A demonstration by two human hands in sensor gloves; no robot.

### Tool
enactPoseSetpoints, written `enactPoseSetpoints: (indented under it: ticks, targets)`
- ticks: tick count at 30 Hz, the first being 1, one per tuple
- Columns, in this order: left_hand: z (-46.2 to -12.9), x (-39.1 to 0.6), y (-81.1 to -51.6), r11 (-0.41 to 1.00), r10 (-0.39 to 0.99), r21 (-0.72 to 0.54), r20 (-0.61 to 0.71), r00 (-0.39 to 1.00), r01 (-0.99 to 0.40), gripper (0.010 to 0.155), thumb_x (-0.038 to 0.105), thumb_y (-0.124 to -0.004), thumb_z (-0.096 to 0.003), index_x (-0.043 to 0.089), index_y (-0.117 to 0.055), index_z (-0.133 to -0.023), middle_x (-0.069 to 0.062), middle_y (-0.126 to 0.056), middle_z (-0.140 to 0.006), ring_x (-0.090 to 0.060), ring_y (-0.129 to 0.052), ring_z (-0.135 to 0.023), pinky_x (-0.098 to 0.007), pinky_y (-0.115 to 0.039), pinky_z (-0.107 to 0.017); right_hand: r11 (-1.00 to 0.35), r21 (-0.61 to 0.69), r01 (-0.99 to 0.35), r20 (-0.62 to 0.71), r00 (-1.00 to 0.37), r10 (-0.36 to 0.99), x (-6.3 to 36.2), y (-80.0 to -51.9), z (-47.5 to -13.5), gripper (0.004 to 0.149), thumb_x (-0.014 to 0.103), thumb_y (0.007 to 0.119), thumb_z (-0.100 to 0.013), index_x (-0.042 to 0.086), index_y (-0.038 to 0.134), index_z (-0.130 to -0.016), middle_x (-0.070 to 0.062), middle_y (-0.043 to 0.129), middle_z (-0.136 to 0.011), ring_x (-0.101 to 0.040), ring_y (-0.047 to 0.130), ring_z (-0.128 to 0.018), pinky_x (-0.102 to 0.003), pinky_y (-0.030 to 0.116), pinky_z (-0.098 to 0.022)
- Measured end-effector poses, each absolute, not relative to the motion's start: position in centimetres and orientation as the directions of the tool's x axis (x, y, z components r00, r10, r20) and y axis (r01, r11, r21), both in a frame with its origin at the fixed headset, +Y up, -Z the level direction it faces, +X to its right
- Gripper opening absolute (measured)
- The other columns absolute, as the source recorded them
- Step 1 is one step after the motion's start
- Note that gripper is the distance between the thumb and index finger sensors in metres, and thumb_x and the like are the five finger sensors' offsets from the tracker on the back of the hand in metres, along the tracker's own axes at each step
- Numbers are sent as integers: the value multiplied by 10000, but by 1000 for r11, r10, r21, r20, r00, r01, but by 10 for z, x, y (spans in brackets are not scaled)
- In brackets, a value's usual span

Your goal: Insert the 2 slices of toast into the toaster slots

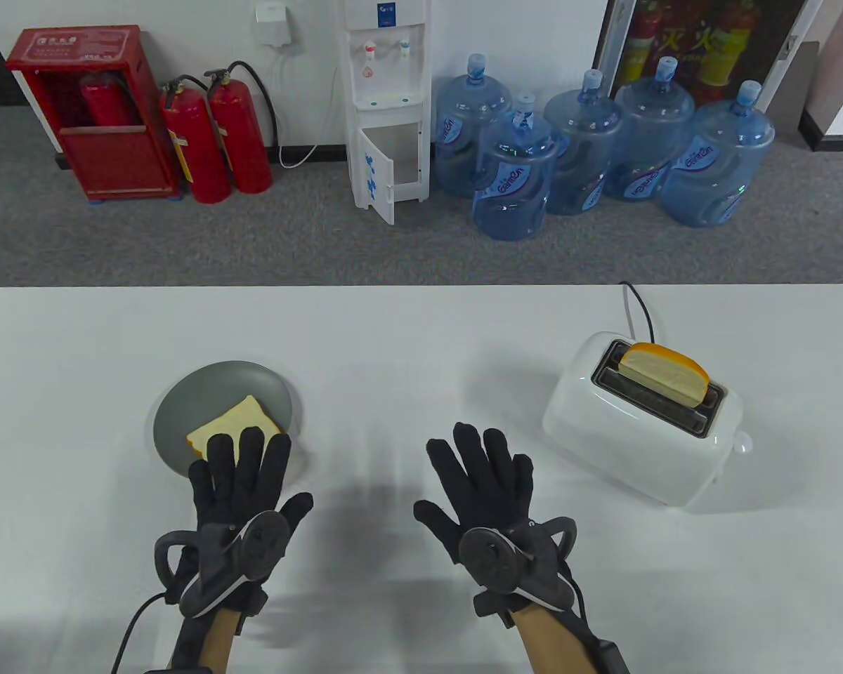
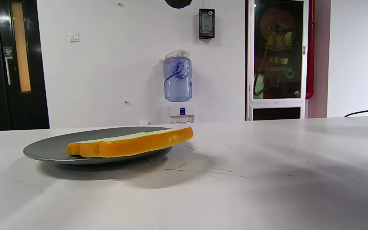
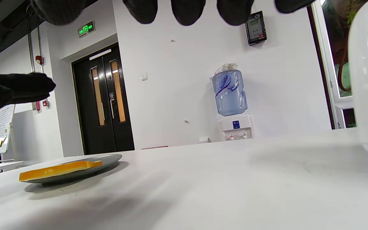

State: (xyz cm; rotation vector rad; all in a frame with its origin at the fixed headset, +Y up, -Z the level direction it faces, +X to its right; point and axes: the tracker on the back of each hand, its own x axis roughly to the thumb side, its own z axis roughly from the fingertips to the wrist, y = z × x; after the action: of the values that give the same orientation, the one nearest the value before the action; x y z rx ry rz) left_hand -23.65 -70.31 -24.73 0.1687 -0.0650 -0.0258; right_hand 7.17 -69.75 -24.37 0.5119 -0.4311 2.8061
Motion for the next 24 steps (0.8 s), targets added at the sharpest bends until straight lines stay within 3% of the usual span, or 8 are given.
enactPoseSetpoints:
  ticks: [11,18,24]
  targets:
    - [-247,-239,-698,983,-38,181,46,998,29,754,674,-447,-539,362,-252,-1198,-50,-262,-1277,-418,-198,-1156,-555,-259,-815,-961,-140,-239,342,-923,179,78,-713,-249,749,667,473,-668,276,282,-1277,-156,219,-1337,-521,282,-1168,-773,336,-740]
    - [-251,-245,-687,980,-88,177,-5,996,87,753,661,-522,-547,360,-286,-1195,-32,-285,-1273,-397,-217,-1164,-541,-270,-822,-976,-110,-186,352,-926,136,73,-717,-249,745,668,476,-668,286,282,-1278,-150,217,-1340,-515,287,-1172,-772,333,-744]
    - [-264,-257,-683,983,-156,87,-61,986,160,759,626,-593,-552,346,-291,-1189,-21,-317,-1267,-382,-289,-1173,-527,-327,-829,-973,-112,-200,359,-922,148,73,-716,-248,742,669,479,-667,291,287,-1277,-145,219,-1341,-514,289,-1175,-770,331,-748]
